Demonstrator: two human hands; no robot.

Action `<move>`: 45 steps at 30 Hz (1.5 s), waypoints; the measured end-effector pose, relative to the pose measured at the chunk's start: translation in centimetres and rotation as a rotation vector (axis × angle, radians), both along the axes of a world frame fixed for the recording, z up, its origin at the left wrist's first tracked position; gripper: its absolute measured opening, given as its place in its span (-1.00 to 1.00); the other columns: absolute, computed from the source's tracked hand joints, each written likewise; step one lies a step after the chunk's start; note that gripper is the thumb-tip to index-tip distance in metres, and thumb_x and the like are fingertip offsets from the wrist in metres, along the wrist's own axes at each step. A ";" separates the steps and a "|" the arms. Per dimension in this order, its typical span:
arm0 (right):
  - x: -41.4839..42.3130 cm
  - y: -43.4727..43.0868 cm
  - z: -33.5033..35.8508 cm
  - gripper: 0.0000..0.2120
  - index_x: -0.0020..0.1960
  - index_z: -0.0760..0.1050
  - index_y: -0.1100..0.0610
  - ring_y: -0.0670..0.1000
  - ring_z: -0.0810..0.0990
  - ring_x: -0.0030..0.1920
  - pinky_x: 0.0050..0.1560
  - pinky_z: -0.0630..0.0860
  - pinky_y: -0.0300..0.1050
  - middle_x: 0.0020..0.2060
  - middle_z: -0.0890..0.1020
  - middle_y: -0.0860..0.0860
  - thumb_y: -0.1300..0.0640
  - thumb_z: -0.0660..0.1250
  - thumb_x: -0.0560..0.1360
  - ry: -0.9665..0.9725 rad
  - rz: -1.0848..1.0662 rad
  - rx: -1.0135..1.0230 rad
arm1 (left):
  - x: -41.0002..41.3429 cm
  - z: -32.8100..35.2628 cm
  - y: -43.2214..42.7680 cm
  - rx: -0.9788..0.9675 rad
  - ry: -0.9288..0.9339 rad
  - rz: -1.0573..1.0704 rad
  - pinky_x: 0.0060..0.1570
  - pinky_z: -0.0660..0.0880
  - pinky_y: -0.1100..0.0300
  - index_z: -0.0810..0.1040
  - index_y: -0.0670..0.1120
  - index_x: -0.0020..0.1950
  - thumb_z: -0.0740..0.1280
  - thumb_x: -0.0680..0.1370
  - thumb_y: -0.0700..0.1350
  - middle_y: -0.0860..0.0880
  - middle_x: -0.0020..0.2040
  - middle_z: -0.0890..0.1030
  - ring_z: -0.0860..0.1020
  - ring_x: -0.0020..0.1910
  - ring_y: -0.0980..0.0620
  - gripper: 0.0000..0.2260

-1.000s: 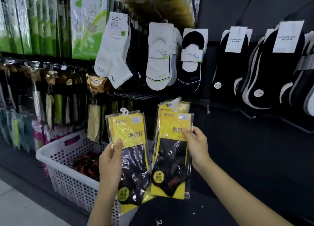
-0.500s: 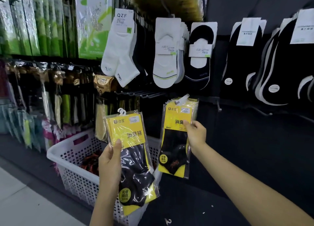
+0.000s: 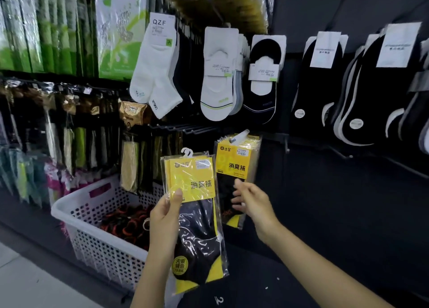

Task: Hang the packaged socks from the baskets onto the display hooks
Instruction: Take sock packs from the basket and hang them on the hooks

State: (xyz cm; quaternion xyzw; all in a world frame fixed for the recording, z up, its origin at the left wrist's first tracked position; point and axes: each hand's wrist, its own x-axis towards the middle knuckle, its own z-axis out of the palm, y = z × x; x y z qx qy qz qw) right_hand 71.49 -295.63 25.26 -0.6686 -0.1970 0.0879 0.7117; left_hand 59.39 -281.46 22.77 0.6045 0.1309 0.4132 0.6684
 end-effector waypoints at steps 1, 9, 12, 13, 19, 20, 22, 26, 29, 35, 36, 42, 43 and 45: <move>-0.9 0.1 0.3 -0.72 -0.03 0.56 0.10 -0.10 0.61 -0.22 -0.20 0.58 -0.27 -0.21 0.62 -0.02 -0.10 0.37 0.43 -0.023 0.066 -0.003 | 0.2 0.0 -0.5 0.002 0.000 -0.021 -0.09 0.42 0.25 0.59 0.02 -0.08 0.26 0.51 0.13 0.18 -0.22 0.67 0.59 -0.21 0.32 -0.77; -3.0 -0.9 0.9 -0.75 -0.01 0.51 0.25 0.04 0.59 -0.17 -0.25 0.56 -0.22 -0.10 0.63 0.20 0.11 0.44 0.44 -0.026 0.064 0.063 | 0.6 0.3 -2.5 0.054 -0.040 -0.140 -0.19 0.53 0.40 0.64 0.01 -0.01 0.34 0.48 0.03 0.05 -0.09 0.71 0.66 -0.07 0.12 -0.83; -2.9 -1.1 1.0 -0.69 0.06 0.48 0.34 0.10 0.60 -0.11 0.05 0.55 0.05 -0.03 0.63 0.31 0.15 0.44 0.44 -0.057 0.018 0.071 | 0.6 0.5 -2.6 0.081 -0.016 -0.217 -0.25 0.48 0.49 0.61 -0.03 0.06 0.26 0.56 -0.05 0.12 -0.08 0.70 0.65 -0.11 0.22 -0.83; -2.9 -1.2 1.1 -0.68 0.07 0.49 0.33 0.10 0.62 -0.12 0.02 0.56 0.03 -0.03 0.63 0.31 0.16 0.44 0.43 -0.073 0.020 0.077 | 0.5 0.5 -2.6 0.073 -0.009 -0.254 -0.25 0.50 0.47 0.61 -0.04 0.08 0.24 0.57 -0.04 0.11 -0.07 0.70 0.66 -0.09 0.20 -0.80; -3.2 -1.0 1.7 -0.79 -0.02 0.54 0.20 -0.01 0.68 -0.23 -0.19 0.60 -0.19 -0.21 0.69 0.09 0.14 0.46 0.42 -0.135 0.142 0.023 | -0.1 0.6 -1.8 0.017 0.056 -0.367 -0.33 0.46 0.53 0.57 0.15 -0.11 0.19 0.54 0.14 0.36 -0.27 0.64 0.56 -0.26 0.47 -0.81; -3.2 -0.8 1.7 -0.79 -0.01 0.54 0.19 0.03 0.69 -0.17 -0.11 0.62 -0.14 -0.18 0.69 0.11 0.13 0.46 0.43 -0.148 0.117 0.044 | -0.1 0.7 -1.7 0.012 0.070 -0.407 -0.21 0.52 0.43 0.61 0.09 -0.04 0.19 0.54 0.16 0.19 -0.17 0.70 0.63 -0.16 0.31 -0.74; -3.3 -0.4 1.8 -0.80 0.05 0.53 0.17 0.09 0.68 -0.06 0.03 0.60 -0.05 -0.11 0.70 0.12 0.13 0.42 0.46 -0.161 0.060 0.098 | -0.3 0.8 -1.5 0.047 0.098 -0.416 -0.04 0.57 0.16 0.67 0.03 -0.01 0.21 0.53 0.17 -0.16 -0.05 0.69 0.66 -0.02 -0.05 -0.68; -3.0 -0.4 2.4 -0.92 0.00 0.51 0.14 -0.02 0.70 -0.13 -0.08 0.61 -0.18 -0.18 0.72 0.01 0.22 0.35 0.51 -0.115 0.085 0.139 | -0.2 0.9 -1.5 0.051 0.035 -0.166 -0.27 0.50 0.40 0.67 0.10 -0.15 0.38 0.37 0.14 0.17 -0.20 0.69 0.61 -0.21 0.31 -0.82; -2.7 -0.8 2.9 -0.90 0.03 0.50 0.18 -0.03 0.70 -0.15 -0.14 0.61 -0.23 -0.18 0.72 0.02 0.23 0.34 0.52 -0.117 0.156 0.102 | -0.3 0.8 -0.8 -0.003 0.044 -0.039 -0.40 0.46 0.44 0.64 0.01 -0.14 0.45 0.28 0.13 0.15 -0.30 0.68 0.59 -0.34 0.30 -0.74; -2.6 -1.1 2.4 -0.90 0.04 0.50 0.16 0.04 0.70 -0.09 -0.03 0.62 -0.11 -0.14 0.73 0.05 0.20 0.33 0.53 -0.162 0.115 0.077 | -0.6 0.9 -0.7 0.076 0.027 -0.158 -0.24 0.49 0.45 0.64 0.08 -0.02 0.36 0.43 0.12 0.13 -0.14 0.70 0.63 -0.17 0.26 -0.80; -2.4 -1.1 2.1 -0.87 0.06 0.51 0.17 0.07 0.69 -0.04 0.07 0.60 -0.03 -0.12 0.73 0.05 0.18 0.34 0.53 -0.135 0.081 0.087 | -0.6 0.7 -0.6 0.060 0.030 -0.163 -0.18 0.52 0.37 0.64 0.06 0.00 0.31 0.49 0.11 0.06 -0.10 0.71 0.63 -0.13 0.19 -0.80; 0.1 -1.6 1.5 -0.84 0.10 0.52 0.13 0.12 0.63 0.11 0.28 0.45 0.20 -0.06 0.71 0.05 0.15 0.34 0.54 -0.064 -0.131 0.187 | -1.3 0.2 1.1 0.064 0.029 0.058 -0.37 0.40 0.45 0.56 0.09 -0.19 0.21 0.57 0.12 0.17 -0.37 0.59 0.50 -0.39 0.29 -0.77; 0.7 -1.4 1.8 -0.85 0.10 0.51 0.12 0.11 0.64 0.09 0.28 0.46 0.18 -0.10 0.71 0.03 0.15 0.34 0.54 -0.082 -0.159 0.181 | -1.4 0.1 1.4 0.068 0.033 0.086 -0.38 0.41 0.46 0.56 0.12 -0.19 0.21 0.58 0.11 0.19 -0.37 0.60 0.50 -0.38 0.30 -0.78; 1.9 -0.7 2.4 -0.89 0.08 0.50 0.09 0.15 0.65 0.05 0.24 0.50 0.15 -0.13 0.71 0.07 0.15 0.33 0.55 -0.114 -0.206 0.149 | -1.5 -0.1 2.1 0.069 0.044 0.125 -0.28 0.44 0.44 0.58 0.19 -0.10 0.20 0.59 0.09 0.26 -0.24 0.65 0.56 -0.27 0.34 -0.82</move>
